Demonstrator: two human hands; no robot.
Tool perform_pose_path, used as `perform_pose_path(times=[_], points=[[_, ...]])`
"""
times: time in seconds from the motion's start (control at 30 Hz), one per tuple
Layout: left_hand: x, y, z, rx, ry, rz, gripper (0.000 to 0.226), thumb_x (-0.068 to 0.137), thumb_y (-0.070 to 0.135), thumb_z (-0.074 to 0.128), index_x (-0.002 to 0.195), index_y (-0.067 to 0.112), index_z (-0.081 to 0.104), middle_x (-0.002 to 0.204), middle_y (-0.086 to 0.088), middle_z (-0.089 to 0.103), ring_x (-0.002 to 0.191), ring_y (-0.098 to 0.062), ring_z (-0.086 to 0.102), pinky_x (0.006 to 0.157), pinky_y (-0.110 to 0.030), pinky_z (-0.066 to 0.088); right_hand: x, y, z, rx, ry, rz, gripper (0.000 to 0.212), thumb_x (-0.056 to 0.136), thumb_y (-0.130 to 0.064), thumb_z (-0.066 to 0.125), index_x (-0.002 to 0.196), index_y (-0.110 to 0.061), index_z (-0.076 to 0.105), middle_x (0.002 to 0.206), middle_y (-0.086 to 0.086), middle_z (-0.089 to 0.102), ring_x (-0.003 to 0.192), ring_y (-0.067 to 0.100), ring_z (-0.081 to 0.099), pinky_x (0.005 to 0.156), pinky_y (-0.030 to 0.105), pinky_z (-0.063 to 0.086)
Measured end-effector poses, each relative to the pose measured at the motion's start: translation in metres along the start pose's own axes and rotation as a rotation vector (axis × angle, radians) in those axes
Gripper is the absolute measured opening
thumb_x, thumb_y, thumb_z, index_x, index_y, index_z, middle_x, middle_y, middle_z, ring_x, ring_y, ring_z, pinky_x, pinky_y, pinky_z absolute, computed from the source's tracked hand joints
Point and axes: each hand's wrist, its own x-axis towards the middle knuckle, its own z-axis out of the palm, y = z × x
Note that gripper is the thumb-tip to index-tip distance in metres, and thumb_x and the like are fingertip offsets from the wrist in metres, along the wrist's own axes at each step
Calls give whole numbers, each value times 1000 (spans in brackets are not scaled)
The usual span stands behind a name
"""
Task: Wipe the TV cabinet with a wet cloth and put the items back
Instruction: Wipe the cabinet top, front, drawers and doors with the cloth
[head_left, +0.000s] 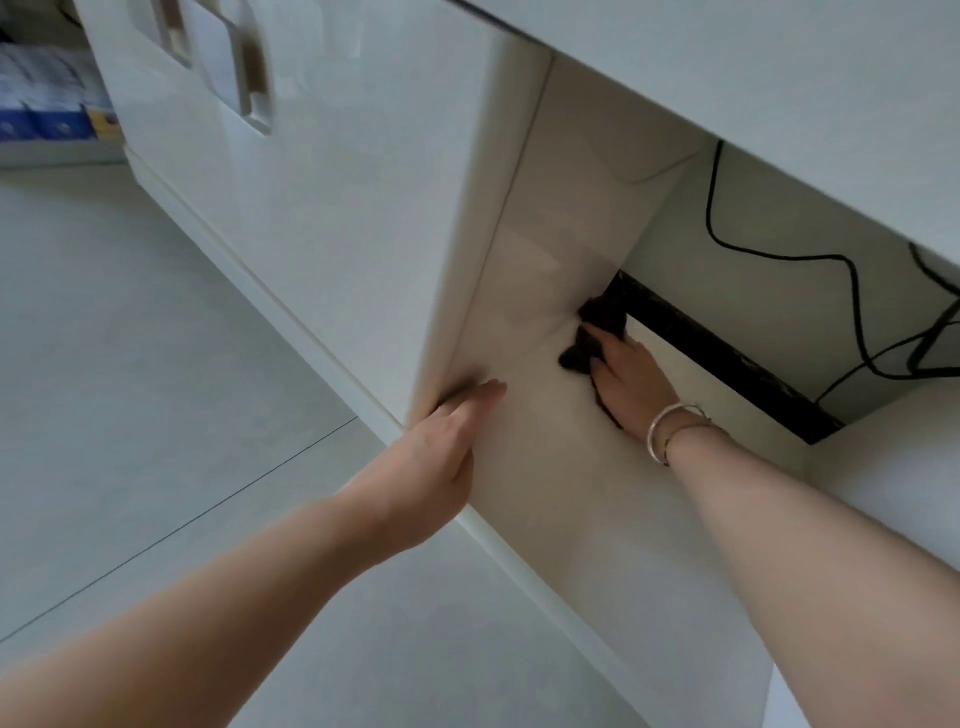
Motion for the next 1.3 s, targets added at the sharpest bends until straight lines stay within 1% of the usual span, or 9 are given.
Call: perform_pose_path(times=[0.27,0.43,0.53,0.67,0.8,0.87,0.93,1.1,1.3], points=[[-32,-4,-16,48,-81,-39,61,93,-1,27,146,29,26,152,16,27,139,-4,30,114,-29,29,4,-22,9,23,27,50,45,97,-17,39,142,-15,42,145,18,42,129,36,40,108,34,29],[-73,9,-37,149,-198,-86,66,92,1,27,147,38,21,154,27,13,139,1,27,112,-21,30,-55,-76,12,65,-1,-85,43,93,-16,45,136,-12,50,138,19,48,120,37,47,102,34,35],[-80,18,-51,161,-201,-179,63,94,2,26,148,33,20,155,21,15,137,-6,32,109,-22,32,-103,-106,10,124,-51,-262,48,87,-22,41,133,-13,54,134,15,53,119,32,47,103,35,37],[-68,31,-51,19,-187,-436,59,97,8,30,151,24,15,156,3,24,141,-16,28,105,-21,26,-144,-103,-3,93,-125,-449,48,90,-16,43,137,-13,49,129,2,58,121,13,35,105,18,19],[-53,41,-43,-316,-185,-555,63,95,7,36,151,22,13,156,3,23,142,-15,25,104,-22,28,-149,-46,-1,62,85,29,46,94,-28,38,139,-28,46,146,6,43,126,28,40,110,33,29],[-51,36,-40,-478,-136,-593,65,93,0,36,151,20,15,155,2,24,143,-14,24,112,-29,27,-137,-37,-4,38,136,298,45,97,-24,40,141,-27,42,149,10,38,130,31,37,111,36,27],[-51,26,-38,-599,-91,-630,63,91,-5,34,147,21,22,153,0,30,138,-15,32,107,-29,31,-114,-47,-5,57,131,434,45,98,-24,38,143,-24,40,149,11,37,135,30,32,114,35,22],[-49,11,-39,-605,-23,-682,37,89,-5,35,120,16,35,126,-15,54,101,-16,50,75,-27,39,-69,-112,30,116,81,122,42,93,-23,45,134,-17,52,141,14,47,124,35,45,105,33,35],[-46,11,-51,-387,-125,-646,34,83,-8,32,110,12,34,104,-13,47,91,-21,43,65,-30,34,-128,-146,18,246,71,-69,26,88,-11,54,109,-20,67,109,5,63,101,24,54,81,29,38]])
